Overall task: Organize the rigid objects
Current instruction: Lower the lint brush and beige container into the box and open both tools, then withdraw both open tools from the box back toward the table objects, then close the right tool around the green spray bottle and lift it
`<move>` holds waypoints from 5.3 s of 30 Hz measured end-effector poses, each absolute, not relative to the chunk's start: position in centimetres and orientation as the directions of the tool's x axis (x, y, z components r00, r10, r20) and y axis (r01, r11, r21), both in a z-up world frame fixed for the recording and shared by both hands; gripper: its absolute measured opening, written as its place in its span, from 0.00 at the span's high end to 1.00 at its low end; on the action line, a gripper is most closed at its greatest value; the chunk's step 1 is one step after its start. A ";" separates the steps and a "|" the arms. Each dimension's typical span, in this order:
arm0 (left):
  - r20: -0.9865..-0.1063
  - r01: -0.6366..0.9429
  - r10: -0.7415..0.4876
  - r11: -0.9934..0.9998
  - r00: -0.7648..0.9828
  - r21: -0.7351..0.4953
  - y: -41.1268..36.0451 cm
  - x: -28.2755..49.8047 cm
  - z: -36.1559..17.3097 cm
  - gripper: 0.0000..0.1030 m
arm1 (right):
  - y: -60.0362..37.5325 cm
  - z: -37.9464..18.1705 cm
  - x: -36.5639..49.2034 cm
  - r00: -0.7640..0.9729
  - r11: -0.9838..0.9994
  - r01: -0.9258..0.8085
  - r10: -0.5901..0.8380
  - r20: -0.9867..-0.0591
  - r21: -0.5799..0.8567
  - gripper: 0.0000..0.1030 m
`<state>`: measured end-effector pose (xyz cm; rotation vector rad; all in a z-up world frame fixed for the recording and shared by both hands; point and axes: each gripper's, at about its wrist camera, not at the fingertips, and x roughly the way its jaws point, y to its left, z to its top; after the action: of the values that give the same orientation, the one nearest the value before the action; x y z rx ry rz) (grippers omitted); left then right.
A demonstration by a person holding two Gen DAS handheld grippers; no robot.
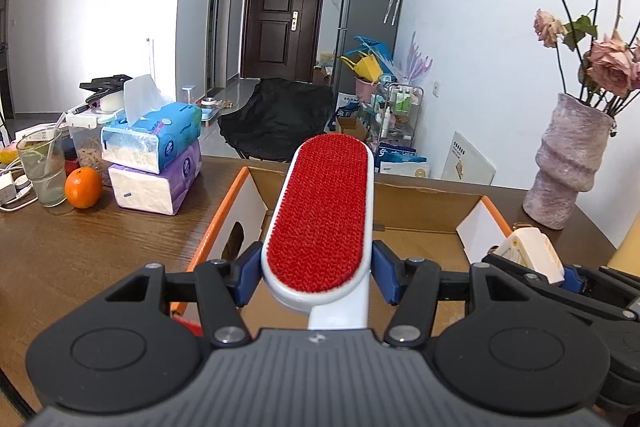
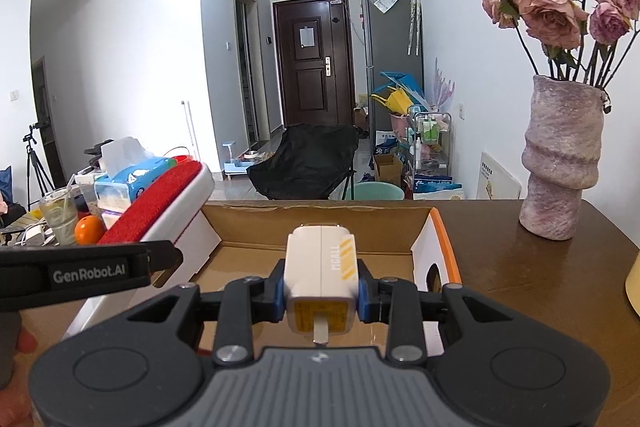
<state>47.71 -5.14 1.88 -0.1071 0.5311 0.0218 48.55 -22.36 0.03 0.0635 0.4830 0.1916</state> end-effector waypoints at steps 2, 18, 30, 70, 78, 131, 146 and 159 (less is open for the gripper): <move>-0.509 -0.050 -0.005 0.994 0.861 -0.094 -5.0 48.3 1.8 0.44 | -22.4 0.0 49.0 0.868 0.980 -0.168 0.196 -0.456 0.102 0.70; -0.535 -0.069 0.026 0.996 0.844 -0.059 -4.4 53.3 0.9 0.44 | -22.7 -1.0 53.2 0.858 0.985 -0.152 0.170 -0.484 0.076 0.70; -0.576 -0.077 0.042 0.996 0.816 -0.037 -3.4 56.3 -0.5 0.43 | -22.9 -2.3 55.6 0.836 0.989 -0.140 0.147 -0.529 0.052 0.70; -0.477 -0.048 0.025 0.998 0.879 -0.036 -4.0 48.8 2.8 0.00 | -23.3 0.5 49.2 0.885 0.995 -0.096 0.076 -0.460 -0.020 0.00; -0.452 -0.033 0.008 0.998 0.892 -0.046 -4.1 45.6 3.5 0.00 | -23.6 1.2 46.1 0.894 0.996 -0.090 0.074 -0.442 -0.015 0.00; -0.530 -0.021 -0.009 0.999 0.848 -0.049 -3.8 27.5 -1.2 0.00 | -26.0 -2.1 26.9 0.878 0.997 -0.076 0.062 -0.475 -0.011 0.00; -0.563 -0.009 -0.024 0.998 0.826 -0.056 -3.9 26.8 -3.4 0.00 | -26.8 -3.5 26.2 0.859 0.998 -0.063 0.046 -0.510 -0.017 0.00; -0.582 -0.016 -0.010 0.999 0.813 -0.039 -4.0 28.4 -4.1 0.00 | -27.3 -4.7 28.2 0.830 0.999 -0.044 0.028 -0.557 -0.015 0.00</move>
<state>28.36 -3.97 -4.05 -0.0426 0.6218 0.0032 28.21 -27.34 -4.74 -0.0276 0.5902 0.0386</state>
